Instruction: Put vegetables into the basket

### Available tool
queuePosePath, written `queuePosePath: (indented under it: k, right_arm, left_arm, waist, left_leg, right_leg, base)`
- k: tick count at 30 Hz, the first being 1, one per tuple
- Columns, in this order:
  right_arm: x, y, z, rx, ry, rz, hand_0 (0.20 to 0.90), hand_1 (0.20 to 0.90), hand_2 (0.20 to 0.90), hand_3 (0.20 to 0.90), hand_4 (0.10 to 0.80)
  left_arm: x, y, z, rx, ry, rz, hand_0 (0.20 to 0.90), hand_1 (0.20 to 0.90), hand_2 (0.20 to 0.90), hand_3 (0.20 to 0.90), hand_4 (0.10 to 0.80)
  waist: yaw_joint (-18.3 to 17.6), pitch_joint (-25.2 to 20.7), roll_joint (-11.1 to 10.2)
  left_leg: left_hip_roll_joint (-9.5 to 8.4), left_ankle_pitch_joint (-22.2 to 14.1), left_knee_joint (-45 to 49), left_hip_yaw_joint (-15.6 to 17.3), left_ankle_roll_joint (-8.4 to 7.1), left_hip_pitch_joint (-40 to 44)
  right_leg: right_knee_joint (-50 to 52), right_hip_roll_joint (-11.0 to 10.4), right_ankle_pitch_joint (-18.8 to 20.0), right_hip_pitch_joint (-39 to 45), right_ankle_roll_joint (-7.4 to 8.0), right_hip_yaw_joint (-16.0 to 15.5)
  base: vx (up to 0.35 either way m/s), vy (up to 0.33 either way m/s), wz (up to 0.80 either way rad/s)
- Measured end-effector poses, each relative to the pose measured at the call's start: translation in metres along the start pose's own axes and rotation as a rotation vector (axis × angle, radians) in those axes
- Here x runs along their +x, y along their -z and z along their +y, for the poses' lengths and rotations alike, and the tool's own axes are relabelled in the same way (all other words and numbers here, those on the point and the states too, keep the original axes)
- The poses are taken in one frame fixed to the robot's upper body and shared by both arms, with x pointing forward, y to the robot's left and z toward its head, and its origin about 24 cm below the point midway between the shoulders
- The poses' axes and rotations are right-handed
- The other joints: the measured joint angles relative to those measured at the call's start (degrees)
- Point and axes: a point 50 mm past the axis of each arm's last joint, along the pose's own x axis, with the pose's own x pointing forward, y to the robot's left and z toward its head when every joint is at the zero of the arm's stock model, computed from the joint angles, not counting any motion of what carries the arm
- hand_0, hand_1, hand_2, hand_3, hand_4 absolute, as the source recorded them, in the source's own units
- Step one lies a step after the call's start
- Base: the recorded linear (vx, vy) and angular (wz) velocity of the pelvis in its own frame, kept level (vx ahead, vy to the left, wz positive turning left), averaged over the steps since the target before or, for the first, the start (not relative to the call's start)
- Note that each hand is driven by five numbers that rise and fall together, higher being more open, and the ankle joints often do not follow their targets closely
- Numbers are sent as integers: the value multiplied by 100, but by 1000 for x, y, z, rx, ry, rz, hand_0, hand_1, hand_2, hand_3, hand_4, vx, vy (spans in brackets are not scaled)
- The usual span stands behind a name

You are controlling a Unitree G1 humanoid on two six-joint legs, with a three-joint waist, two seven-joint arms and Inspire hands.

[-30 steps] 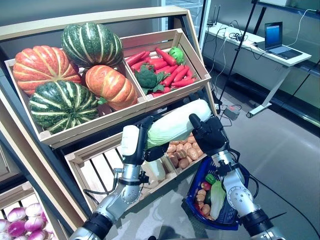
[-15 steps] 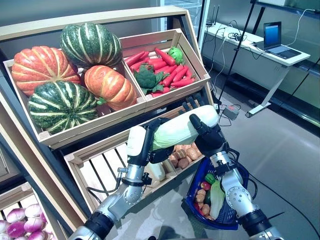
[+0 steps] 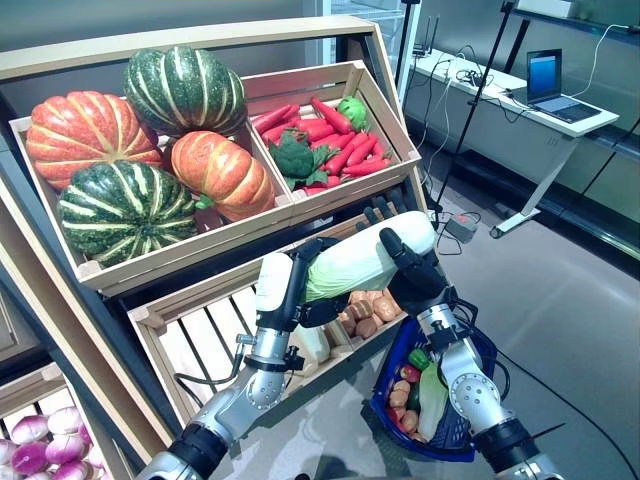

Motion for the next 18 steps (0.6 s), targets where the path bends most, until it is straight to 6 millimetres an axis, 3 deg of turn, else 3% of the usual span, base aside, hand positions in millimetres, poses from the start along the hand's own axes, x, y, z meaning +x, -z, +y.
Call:
queuePosePath:
  k: [5,6,7,8,18]
  right_arm:
    - [0,0,0,0,0,3,900,900,900,900,800]
    - [0,0,0,-1,0,3,686,686,686,686,657]
    - [0,0,0,-5,-1,3,378,378,378,378,452]
    - [0,0,0,-10,-1,3,300,300,300,300,400]
    - [1,-7,1,-158,-1,-40,300,300,300,300,400]
  left_arm:
    - [0,0,0,0,0,0,300,300,300,300,400]
    - [0,0,0,0,0,0,300,300,300,300,400]
    - [0,0,0,0,0,0,300,300,300,300,400]
    - [0,0,0,-1,-1,1,300,300,300,300,400]
    - [-2,-4,-6,-35,9,7,300,300,300,300,400]
  waist:
    - [3,-4,-6]
    - [4,-4,-6]
    - [4,-4,-6]
    - [4,-4,-6]
    - [-2,-3,-5]
  left_leg:
    - [-1,0,0,-2,0,0]
    - [-1,0,0,-3,0,-1]
    - [-2,0,0,-4,0,-1]
    - [-2,0,0,-4,0,0]
    - [-1,0,0,3,1,-1]
  right_leg:
    - [0,0,0,1,0,-2]
    - [0,0,0,1,0,-3]
    - [0,0,0,1,0,-4]
    - [0,0,0,1,0,-4]
    - [0,0,0,-3,0,1]
  base:
    - [0,0,0]
    - [0,0,0]
    - [0,0,0]
    - [0,0,0]
    - [0,0,0]
